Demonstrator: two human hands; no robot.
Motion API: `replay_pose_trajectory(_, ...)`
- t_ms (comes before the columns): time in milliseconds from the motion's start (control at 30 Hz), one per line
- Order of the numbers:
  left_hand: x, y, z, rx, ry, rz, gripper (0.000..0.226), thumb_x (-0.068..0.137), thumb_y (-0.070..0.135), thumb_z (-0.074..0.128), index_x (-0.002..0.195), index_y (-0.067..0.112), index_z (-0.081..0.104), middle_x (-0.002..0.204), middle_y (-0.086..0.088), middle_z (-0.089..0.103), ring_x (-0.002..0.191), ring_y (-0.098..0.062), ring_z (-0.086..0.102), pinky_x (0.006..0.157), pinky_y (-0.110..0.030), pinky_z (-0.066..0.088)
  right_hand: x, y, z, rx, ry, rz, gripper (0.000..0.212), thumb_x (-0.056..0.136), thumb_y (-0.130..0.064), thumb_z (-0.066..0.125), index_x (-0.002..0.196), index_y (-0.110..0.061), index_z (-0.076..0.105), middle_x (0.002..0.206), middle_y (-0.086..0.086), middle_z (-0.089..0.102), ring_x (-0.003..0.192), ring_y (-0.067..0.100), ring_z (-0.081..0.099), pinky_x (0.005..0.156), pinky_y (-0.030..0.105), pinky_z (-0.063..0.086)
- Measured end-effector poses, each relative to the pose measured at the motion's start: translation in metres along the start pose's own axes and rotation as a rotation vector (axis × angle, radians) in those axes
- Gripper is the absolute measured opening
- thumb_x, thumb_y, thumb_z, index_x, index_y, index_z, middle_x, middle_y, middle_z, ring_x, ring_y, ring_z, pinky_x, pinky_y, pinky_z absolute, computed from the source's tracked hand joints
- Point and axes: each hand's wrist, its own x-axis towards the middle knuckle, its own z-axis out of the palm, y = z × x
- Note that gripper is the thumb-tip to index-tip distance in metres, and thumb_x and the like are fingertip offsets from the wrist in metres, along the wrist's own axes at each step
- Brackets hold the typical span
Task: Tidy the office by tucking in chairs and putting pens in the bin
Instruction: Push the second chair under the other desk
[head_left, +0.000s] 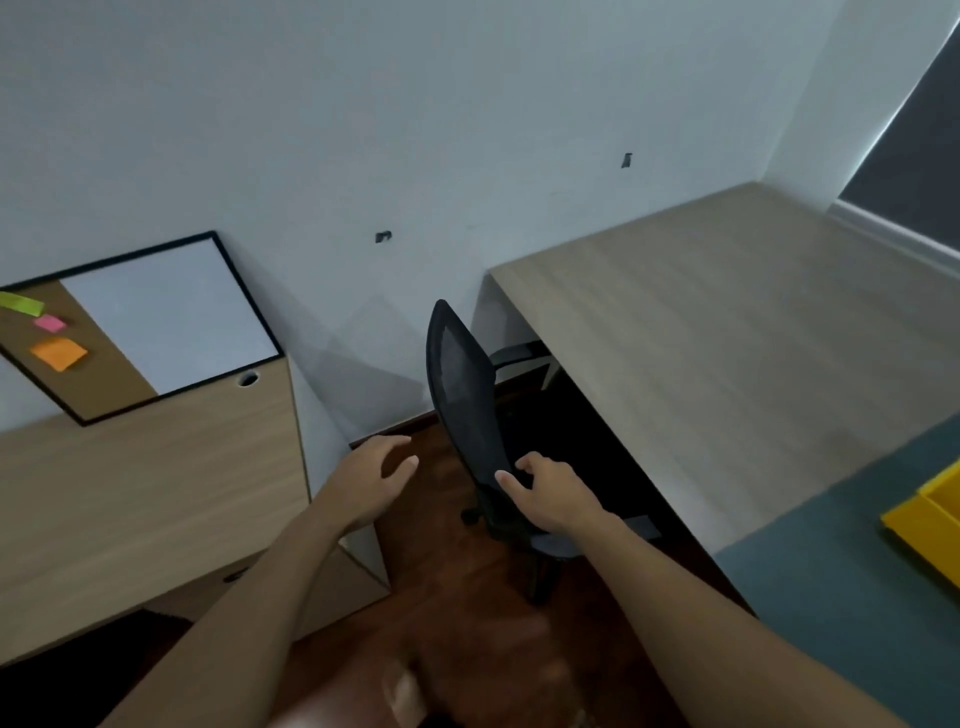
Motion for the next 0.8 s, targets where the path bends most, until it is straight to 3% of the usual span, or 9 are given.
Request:
replay_pose_trajectory(133, 0.063, -0.014, -0.011, 0.012, -0.048, 0.074, 0.057, 0.105, 0.06, 0.043, 0.152, 0.029, 0.051, 0.154, 0.005, 0.055, 0.139, -0.015, 0.053, 0.115, -0.036, 0.044, 0.039, -0.013, 0.003, 0.029, 0.034, 0.057, 0.08, 0.093, -0.078, 0.045, 0.149, -0.021, 0.05, 0.144, 0.002, 0.06, 0.128, 0.023, 0.06, 0.102, 0.041, 0.055)
replay_pose_trajectory(300, 0.142, -0.03, -0.031, 0.041, -0.089, 0.225, 0.051, 0.111, 0.045, 0.043, 0.157, 0.024, 0.045, 0.163, 0.003, 0.045, 0.148, -0.016, 0.044, 0.117, -0.032, 0.035, 0.083, -0.042, 0.016, 0.06, 0.089, 0.152, 0.085, 0.091, -0.084, 0.041, 0.147, -0.021, 0.052, 0.141, 0.001, 0.062, 0.124, 0.022, 0.062, 0.101, 0.041, 0.055)
replay_pose_trajectory(433, 0.209, -0.049, -0.043, 0.028, -0.157, 0.314, 0.057, 0.111, 0.047, 0.042, 0.162, 0.024, 0.038, 0.171, 0.004, 0.031, 0.157, -0.016, 0.032, 0.124, -0.035, 0.029, 0.112, -0.072, 0.026, 0.1, 0.124, 0.231, 0.106, 0.075, -0.1, 0.026, 0.141, -0.023, 0.055, 0.131, 0.0, 0.066, 0.113, 0.02, 0.065, 0.096, 0.041, 0.058)
replay_pose_trajectory(600, 0.268, -0.055, -0.039, 0.086, -0.232, 0.426, 0.067, 0.11, 0.052, 0.038, 0.168, 0.022, 0.024, 0.178, 0.008, 0.006, 0.163, -0.016, 0.017, 0.131, -0.042, 0.025, 0.138, -0.092, 0.04, 0.16, 0.169, 0.331, 0.084, 0.089, -0.088, 0.034, 0.138, -0.023, 0.056, 0.121, -0.002, 0.067, 0.104, 0.018, 0.066, 0.092, 0.042, 0.059)
replay_pose_trajectory(800, 0.306, -0.061, -0.023, 0.26, -0.355, 0.479, 0.079, 0.11, 0.057, 0.029, 0.17, 0.012, 0.004, 0.177, 0.007, -0.015, 0.163, -0.014, -0.018, 0.134, -0.04, 0.005, 0.15, -0.107, 0.072, 0.263, 0.214, 0.513, 0.091, 0.091, -0.088, 0.018, 0.135, -0.02, 0.058, 0.125, 0.004, 0.066, 0.107, 0.022, 0.064, 0.095, 0.045, 0.055)
